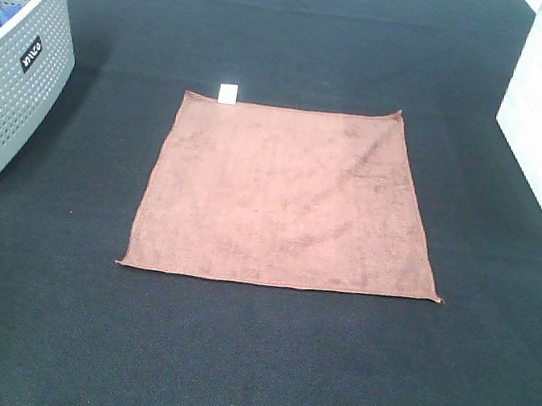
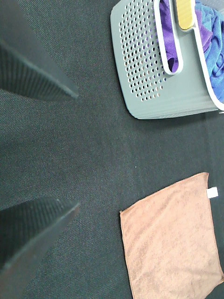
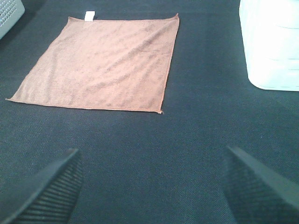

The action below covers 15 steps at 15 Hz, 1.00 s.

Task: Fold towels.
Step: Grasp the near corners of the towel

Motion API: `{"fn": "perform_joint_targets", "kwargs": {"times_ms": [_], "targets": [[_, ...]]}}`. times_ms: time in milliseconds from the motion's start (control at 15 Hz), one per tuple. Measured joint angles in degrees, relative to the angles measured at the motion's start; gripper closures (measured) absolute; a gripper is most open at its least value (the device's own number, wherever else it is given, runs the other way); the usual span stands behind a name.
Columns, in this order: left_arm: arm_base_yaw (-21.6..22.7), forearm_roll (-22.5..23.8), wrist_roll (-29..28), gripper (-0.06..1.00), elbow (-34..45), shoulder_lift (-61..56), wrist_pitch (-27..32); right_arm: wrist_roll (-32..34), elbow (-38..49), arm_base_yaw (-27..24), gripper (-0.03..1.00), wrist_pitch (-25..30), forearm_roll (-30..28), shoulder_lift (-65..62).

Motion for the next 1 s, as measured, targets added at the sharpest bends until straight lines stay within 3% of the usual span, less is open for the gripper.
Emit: {"fn": "perform_joint_targets", "kwargs": {"times_ms": [333, 533, 667, 733, 800, 867, 1000], "targets": [[0.00, 0.00, 0.00, 0.35, -0.46, 1.20, -0.46, 2.41, -0.17, -0.06, 0.20, -0.69, -1.20, 0.40], [0.00, -0.92, 0.00, 0.35, -0.86, 5.56, -8.08, 3.67, -0.80, 0.00, 0.20, -9.28, -1.55, 5.50], [0.00, -5.04, -0.17, 0.35, -0.11, 10.03, -15.41, 4.13, -1.09, 0.00, 0.20, -17.07, -1.32, 11.34], [0.00, -9.05, -0.23, 0.35, 0.23, 14.55, -21.83, 4.70, -1.09, 0.00, 0.20, -22.57, 0.29, 17.42], [0.00, -12.09, -0.23, 0.35, 0.23, 18.39, -25.67, 5.16, -1.09, 0.00, 0.20, -24.75, 1.66, 21.37], [0.00, -12.09, -0.23, 0.35, 0.23, 18.39, -25.67, 5.16, -1.09, 0.00, 0.20, -24.75, 1.66, 21.37], [0.00, -18.28, 0.23, 0.35, 0.23, 26.76, -30.71, 5.56, -1.09, 0.00, 0.20, -28.07, 4.41, 29.97]]}}
